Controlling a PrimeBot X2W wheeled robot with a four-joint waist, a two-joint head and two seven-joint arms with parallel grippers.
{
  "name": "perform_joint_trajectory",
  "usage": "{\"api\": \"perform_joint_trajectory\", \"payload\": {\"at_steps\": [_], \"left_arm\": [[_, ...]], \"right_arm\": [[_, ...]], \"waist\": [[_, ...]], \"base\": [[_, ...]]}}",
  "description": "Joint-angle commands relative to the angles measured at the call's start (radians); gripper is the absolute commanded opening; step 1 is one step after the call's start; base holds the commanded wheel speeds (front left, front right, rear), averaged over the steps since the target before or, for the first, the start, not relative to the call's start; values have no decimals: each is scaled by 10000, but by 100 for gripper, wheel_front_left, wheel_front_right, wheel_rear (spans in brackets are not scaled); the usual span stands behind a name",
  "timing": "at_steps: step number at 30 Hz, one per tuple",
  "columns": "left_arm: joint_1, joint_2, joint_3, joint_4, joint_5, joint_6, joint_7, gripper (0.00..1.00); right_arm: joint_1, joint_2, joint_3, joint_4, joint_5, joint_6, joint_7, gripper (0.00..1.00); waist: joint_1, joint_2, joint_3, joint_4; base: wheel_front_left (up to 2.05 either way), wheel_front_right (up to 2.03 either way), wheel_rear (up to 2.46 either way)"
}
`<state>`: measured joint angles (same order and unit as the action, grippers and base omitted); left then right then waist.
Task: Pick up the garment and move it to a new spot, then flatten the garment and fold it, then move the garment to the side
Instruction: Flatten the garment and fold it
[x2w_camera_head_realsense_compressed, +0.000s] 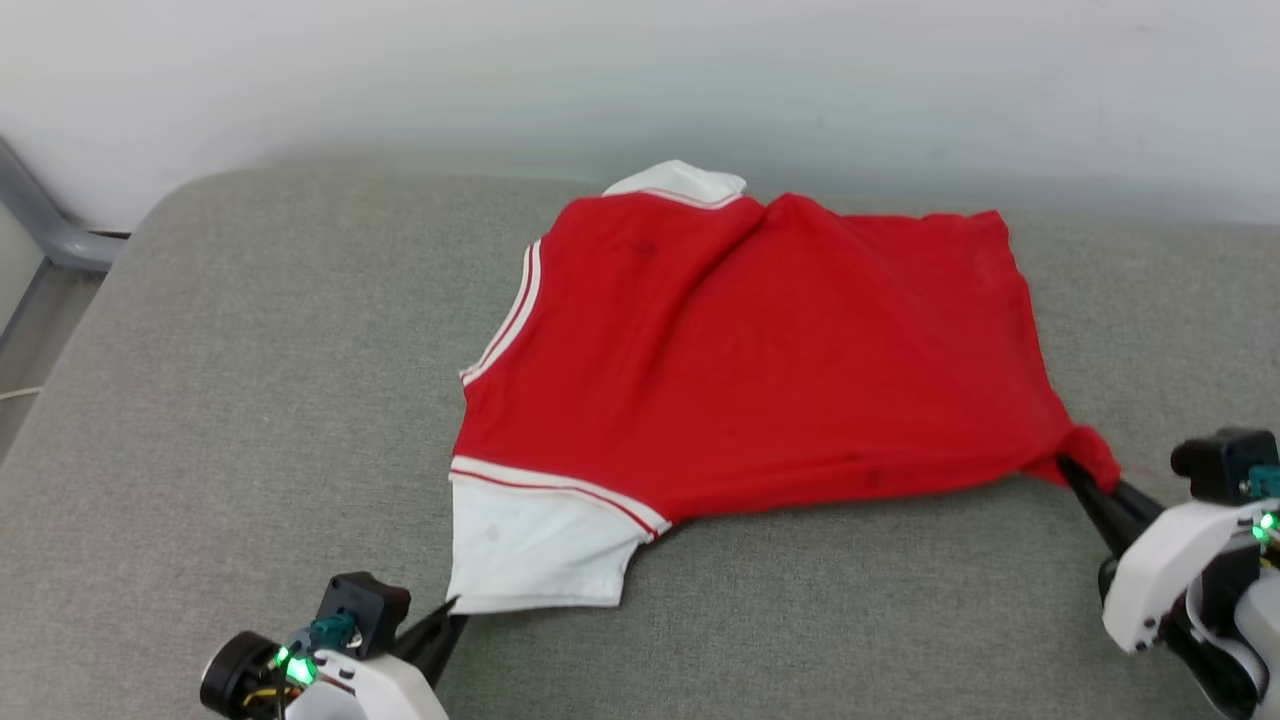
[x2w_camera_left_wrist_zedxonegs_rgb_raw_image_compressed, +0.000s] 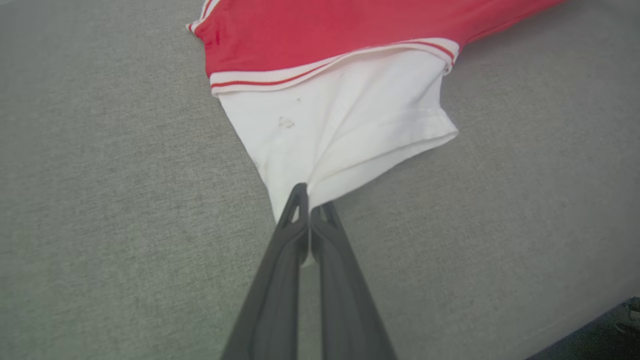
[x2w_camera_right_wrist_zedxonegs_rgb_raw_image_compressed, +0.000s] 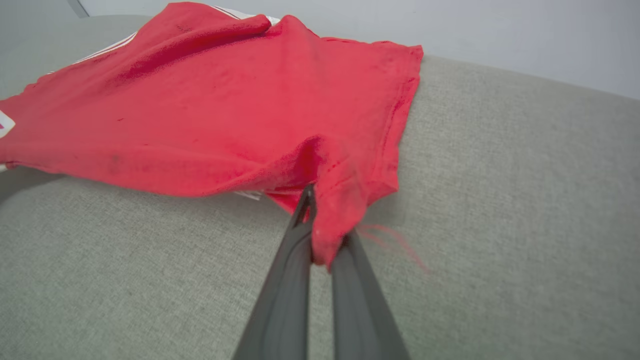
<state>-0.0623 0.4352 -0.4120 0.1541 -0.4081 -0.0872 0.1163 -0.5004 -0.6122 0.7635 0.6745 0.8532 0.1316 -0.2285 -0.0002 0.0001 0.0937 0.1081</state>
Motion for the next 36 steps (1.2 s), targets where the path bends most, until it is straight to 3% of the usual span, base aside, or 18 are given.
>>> {"api": "perform_joint_trajectory", "payload": {"at_steps": [1, 7, 20, 27, 36], "left_arm": [[162, 59, 3, -130, -111, -22, 108, 0], [943, 629, -278, -1379, -797, -209, 1316, 0], [2722, 2041, -797, -3889, -2790, -348, 4037, 0], [2737, 2090, -667, -4398, -2922, -206, 3984, 0], [1476, 1926, -153, -4481, -2506, -63, 3530, 0]], "right_arm": [[219, -97, 44, -46, 130, -19, 70, 0], [1096, -716, 229, -752, 1164, -19, 687, 0], [3457, -2702, 455, -3278, 3248, -19, 2055, 0], [4074, -3191, 22, -4343, 3544, -16, 1939, 0], [3562, -3217, -590, -4850, 3139, -16, 2030, 0]], "waist": [[2, -1, -90, -4], [2, -1, -460, -10], [2, -1, -958, -102], [2, -1, -923, -300], [2, -1, -500, -503]], "base": [[0, 0, 0], [0, 0, 0], [0, 0, 0], [0, 0, 0], [0, 0, 0]]}}
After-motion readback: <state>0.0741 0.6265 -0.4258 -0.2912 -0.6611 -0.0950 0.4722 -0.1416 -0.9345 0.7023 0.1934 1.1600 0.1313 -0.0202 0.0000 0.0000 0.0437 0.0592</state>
